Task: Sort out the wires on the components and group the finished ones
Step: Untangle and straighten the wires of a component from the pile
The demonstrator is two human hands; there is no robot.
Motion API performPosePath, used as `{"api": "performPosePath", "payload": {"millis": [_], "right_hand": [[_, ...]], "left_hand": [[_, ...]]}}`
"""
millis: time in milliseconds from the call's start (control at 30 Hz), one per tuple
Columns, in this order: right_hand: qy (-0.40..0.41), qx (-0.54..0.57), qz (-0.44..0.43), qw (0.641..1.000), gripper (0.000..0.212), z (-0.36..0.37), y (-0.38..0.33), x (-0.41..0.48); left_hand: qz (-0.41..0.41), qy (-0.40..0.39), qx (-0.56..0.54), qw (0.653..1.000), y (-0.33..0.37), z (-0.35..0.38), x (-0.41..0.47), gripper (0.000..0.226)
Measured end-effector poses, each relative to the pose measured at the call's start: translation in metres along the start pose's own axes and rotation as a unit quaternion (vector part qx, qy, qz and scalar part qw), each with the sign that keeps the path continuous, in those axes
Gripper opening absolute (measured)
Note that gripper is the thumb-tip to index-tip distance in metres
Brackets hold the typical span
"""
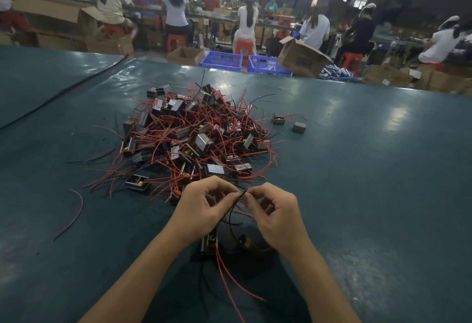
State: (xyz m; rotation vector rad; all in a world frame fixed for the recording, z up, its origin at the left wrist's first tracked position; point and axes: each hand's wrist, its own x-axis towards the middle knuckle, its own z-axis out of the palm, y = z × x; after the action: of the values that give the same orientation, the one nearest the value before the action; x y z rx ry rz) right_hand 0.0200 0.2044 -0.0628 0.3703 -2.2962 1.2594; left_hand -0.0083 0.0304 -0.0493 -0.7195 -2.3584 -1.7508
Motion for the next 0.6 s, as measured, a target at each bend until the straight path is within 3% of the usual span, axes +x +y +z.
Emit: {"api": "performPosePath", "payload": {"millis": [233, 400, 600], "right_hand": [[-0.038, 0.071, 0.087, 0.993, 0.023, 0.008, -0.011, -0.001], [-0.018, 0.129, 0.131, 0.983, 0.031, 0.009, -0.01, 0.0], [0.141, 0.198, 0.149, 0.959, 0.036, -0.01, -0.004, 0.009]], "left_hand": [[0.062, 0.01, 0.05, 0.997, -0.002, -0.001, 0.0, 0.012], [0.077, 0.01, 0.052, 0.996, -0.003, 0.001, 0.0, 0.008], [0.016, 0.06, -0.008, 0.998, -0.003, 0.0, 0.0, 0.016]]}}
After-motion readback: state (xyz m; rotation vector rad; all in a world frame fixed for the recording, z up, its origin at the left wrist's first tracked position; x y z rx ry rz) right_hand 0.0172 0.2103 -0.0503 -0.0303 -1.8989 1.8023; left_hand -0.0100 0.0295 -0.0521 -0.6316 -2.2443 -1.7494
